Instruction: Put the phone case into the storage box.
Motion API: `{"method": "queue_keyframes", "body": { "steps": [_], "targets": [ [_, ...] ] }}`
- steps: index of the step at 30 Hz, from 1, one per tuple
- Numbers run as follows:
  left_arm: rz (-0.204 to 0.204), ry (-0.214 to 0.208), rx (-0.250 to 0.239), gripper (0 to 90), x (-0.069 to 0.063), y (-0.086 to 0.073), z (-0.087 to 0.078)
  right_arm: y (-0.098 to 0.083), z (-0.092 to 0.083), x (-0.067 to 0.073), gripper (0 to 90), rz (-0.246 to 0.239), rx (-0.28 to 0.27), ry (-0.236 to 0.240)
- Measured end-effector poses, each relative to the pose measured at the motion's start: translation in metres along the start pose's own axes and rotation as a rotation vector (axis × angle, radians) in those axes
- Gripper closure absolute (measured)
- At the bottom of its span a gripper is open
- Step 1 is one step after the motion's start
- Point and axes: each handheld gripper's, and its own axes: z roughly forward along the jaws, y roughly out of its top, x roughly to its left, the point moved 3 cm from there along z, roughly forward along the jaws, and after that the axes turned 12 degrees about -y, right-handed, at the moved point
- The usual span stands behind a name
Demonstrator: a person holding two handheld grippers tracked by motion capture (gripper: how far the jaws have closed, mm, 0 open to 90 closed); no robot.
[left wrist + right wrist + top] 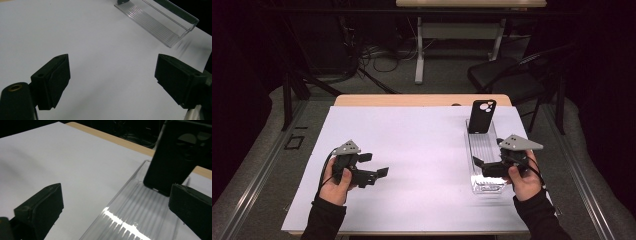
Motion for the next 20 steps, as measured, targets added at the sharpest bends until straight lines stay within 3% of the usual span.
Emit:
{"method": "queue_keyframes", "body": {
  "steps": [3, 11, 20],
  "targets": [
    [0.007, -0.001, -0.005, 13.4, -0.001, 0.001, 0.000, -0.006, -0.002, 0.010, 0.0, -0.016, 0.011, 0.027],
    [0.015, -0.002, -0.003, 13.4, -0.003, 0.001, 0.000, -0.022, -0.005, 0.027, 0.0, 0.011, 0.022, 0.075],
    [0.025, 0.007, 0.013, 13.4, -0.001, 0.000, 0.002, -0.032, -0.007, 0.038, 0.0, 0.003, 0.027, 0.111]
  ]
}}
